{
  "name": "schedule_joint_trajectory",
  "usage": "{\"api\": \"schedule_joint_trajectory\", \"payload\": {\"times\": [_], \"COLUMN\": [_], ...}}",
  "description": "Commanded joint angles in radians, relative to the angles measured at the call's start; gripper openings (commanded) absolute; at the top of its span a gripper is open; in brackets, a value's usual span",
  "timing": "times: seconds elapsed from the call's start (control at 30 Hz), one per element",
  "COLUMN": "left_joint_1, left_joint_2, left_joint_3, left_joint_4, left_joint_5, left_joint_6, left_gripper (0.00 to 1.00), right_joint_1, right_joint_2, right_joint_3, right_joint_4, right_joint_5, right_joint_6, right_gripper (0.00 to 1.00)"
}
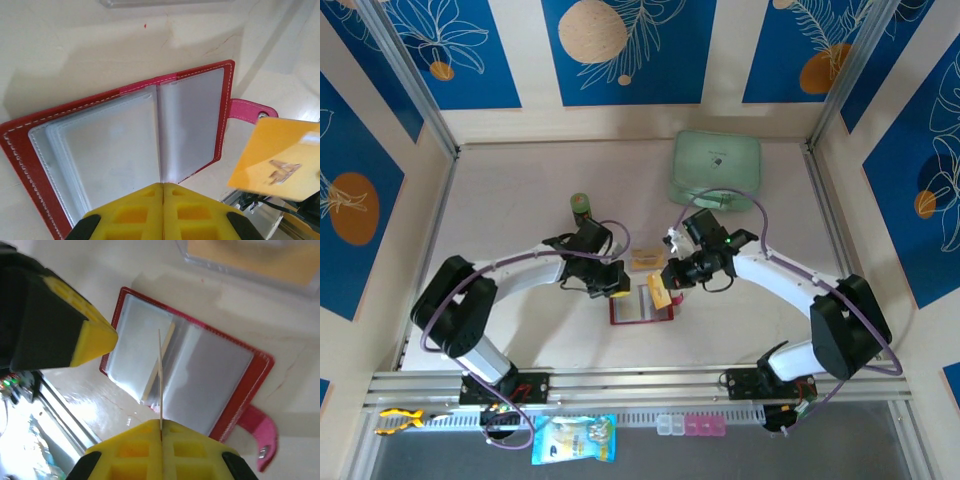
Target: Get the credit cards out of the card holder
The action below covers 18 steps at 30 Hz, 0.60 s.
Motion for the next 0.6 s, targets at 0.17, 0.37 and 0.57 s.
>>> {"api": "schedule_joint_trajectory", "payload": {"times": [0.17, 0.37, 0.57], "left_joint_1": [0.086, 0.153, 0.200], "left_joint_2": [-0.079, -0.129, -0.165], "left_joint_3": [-0.018, -0.059, -0.117], "left_joint_4": [-0.049, -0.053, -0.021], "left_joint_5": [-0.022, 0.003, 0.022], "left_joint_6": [0.055, 0.074, 0.080], "left_gripper": [0.07, 0.08, 0.10], "right_joint_1": [0.037, 0.069, 0.057], "right_joint_2": [0.089, 0.199, 0.343], "right_joint_3": [0.218, 0.389, 0.580], "right_joint_4": [-0.315, -0.401, -0.476], "right_joint_5": [0.185, 0.278, 0.266], "right_joint_6": [-0.716, -0.968, -1.080], "right_gripper": [0.00, 0.00, 0.00]}}
